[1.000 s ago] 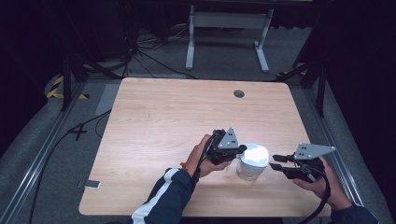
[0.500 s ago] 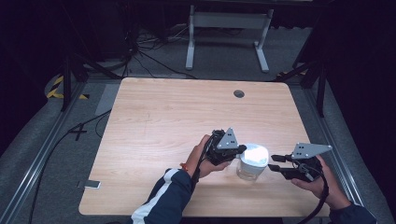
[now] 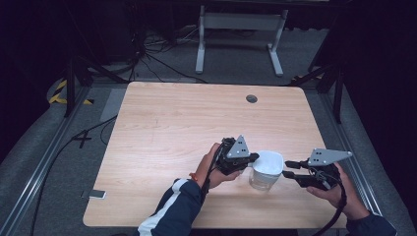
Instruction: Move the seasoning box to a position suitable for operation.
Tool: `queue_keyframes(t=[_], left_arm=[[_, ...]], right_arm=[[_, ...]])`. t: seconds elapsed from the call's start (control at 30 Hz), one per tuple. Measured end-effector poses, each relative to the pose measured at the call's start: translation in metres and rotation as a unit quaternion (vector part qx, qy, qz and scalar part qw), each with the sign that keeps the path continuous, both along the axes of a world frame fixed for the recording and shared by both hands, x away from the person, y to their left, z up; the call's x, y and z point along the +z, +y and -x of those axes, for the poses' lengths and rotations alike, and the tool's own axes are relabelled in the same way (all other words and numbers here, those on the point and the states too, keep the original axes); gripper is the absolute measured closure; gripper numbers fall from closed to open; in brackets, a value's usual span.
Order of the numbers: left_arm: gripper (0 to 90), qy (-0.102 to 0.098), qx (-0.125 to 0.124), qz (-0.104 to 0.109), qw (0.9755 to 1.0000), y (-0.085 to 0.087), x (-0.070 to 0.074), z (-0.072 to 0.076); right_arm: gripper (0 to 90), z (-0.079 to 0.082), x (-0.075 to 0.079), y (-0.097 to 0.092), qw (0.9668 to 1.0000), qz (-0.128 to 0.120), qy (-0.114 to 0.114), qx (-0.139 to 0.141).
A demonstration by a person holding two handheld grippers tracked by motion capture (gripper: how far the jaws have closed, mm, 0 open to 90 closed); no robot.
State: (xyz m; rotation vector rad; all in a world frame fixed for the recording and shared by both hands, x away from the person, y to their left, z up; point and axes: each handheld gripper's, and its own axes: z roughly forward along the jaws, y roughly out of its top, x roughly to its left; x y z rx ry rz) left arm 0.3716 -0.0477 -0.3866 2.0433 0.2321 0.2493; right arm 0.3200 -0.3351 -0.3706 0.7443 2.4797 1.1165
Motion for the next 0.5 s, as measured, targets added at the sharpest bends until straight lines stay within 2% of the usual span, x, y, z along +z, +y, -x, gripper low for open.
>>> queue_keyframes(t=[0.03, 0.1, 0.23, 0.3, 0.37, 0.47, 0.5], left_arm=[[89.9, 0.002, 0.001, -0.001, 1.0000, 0.000, 0.000, 0.000], [89.9, 0.001, 0.000, 0.000, 1.0000, 0.001, 0.000, 0.000], [89.9, -0.001, 0.002, -0.002, 1.0000, 0.001, 0.000, 0.000], [89.9, 0.003, 0.004, 0.000, 1.0000, 0.002, -0.001, 0.001], [89.9, -0.004, 0.002, -0.002, 1.0000, 0.003, -0.001, 0.000], [89.9, 0.002, 0.005, -0.003, 1.0000, 0.005, -0.002, 0.000], [89.9, -0.002, 0.006, -0.006, 1.0000, 0.006, -0.002, 0.000]], right_arm=[[72.9, 0.000, 0.001, 0.001, 1.0000, -0.002, -0.003, 0.003], [80.3, 0.000, 0.001, 0.003, 0.9999, -0.004, 0.000, 0.013], [88.2, 0.000, 0.003, 0.006, 0.9996, -0.007, -0.003, 0.026], [89.1, -0.001, 0.005, 0.007, 0.9995, -0.007, -0.004, 0.032], [89.1, -0.001, 0.006, 0.009, 0.9994, -0.007, -0.006, 0.032], [89.2, -0.001, 0.008, 0.012, 0.9992, -0.007, -0.011, 0.038], [89.2, -0.001, 0.009, 0.012, 0.9991, -0.006, -0.014, 0.040]])
